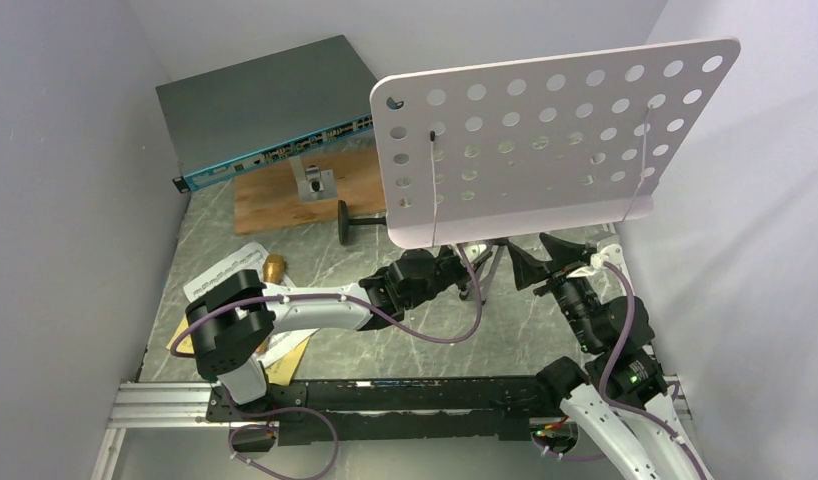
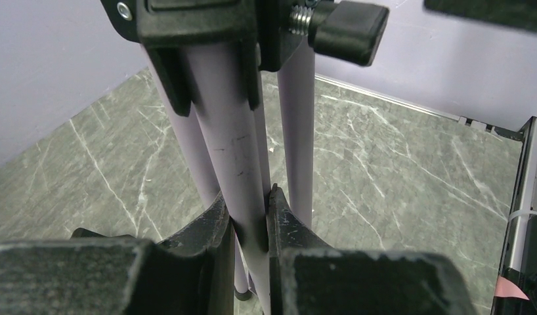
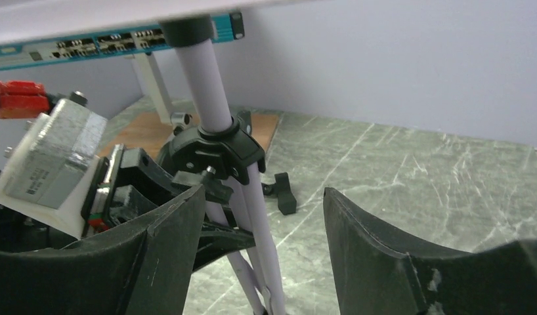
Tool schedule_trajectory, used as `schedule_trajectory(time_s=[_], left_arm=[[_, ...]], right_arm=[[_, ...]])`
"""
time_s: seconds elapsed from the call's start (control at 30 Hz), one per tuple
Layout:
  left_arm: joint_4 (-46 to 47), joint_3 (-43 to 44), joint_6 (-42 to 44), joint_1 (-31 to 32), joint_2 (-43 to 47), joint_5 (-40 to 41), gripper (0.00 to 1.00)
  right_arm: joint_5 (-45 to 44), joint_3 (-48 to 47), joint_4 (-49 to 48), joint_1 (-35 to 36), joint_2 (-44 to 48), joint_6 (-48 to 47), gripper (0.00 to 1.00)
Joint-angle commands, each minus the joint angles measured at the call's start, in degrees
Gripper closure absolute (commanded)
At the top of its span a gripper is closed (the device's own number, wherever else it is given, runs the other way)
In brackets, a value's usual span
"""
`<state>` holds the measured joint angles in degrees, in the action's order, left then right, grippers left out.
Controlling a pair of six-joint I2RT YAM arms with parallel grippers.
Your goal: Set up the instrument practice props
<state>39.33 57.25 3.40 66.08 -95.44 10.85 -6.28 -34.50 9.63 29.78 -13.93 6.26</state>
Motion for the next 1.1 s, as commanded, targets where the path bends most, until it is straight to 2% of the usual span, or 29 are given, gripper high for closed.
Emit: schedule_trajectory(time_s=[0.0, 0.13, 0.27, 0.6, 0.73, 0.9, 1.07], left_arm=[[-7.51, -0.03, 5.06, -0.95, 0.05, 4.13, 1.00], [-7.35, -0.20, 4.89, -0.91, 0.03, 4.18, 1.00], [-7.24, -0.13, 4.73, -0.96, -0.10, 4.17, 1.00], [-7.13, -0.13, 4.71, -0.96, 0.08, 4.53, 1.00], [-7.00, -0.04, 4.57, -0.96, -0.07, 4.80, 1.00], [-6.99, 0.14, 4.69, -0.87, -0.27, 5.05, 1.00], [-6.87, -0.25, 4.99, -0.64, -0.45, 5.08, 1.00]], right_arm=[[-2.40, -0.59, 3.61, 0.10, 0.30, -0.09, 0.32], [-1.26, 1.17, 3.87, 0.10, -1.34, -1.14, 0.39], [-1.20, 4.34, -0.25, 0.08, -3.59, -0.78, 0.42], [-9.15, 11.76, -12.85, 0.19, -6.40, -3.59, 0.47], [-11.37, 14.04, -17.77, 0.61, -8.34, -5.72, 0.56], [-16.45, 17.37, -25.01, 2.77, -10.31, -10.56, 0.57], [-14.12, 18.25, -27.73, 4.62, -12.46, -12.28, 0.57]])
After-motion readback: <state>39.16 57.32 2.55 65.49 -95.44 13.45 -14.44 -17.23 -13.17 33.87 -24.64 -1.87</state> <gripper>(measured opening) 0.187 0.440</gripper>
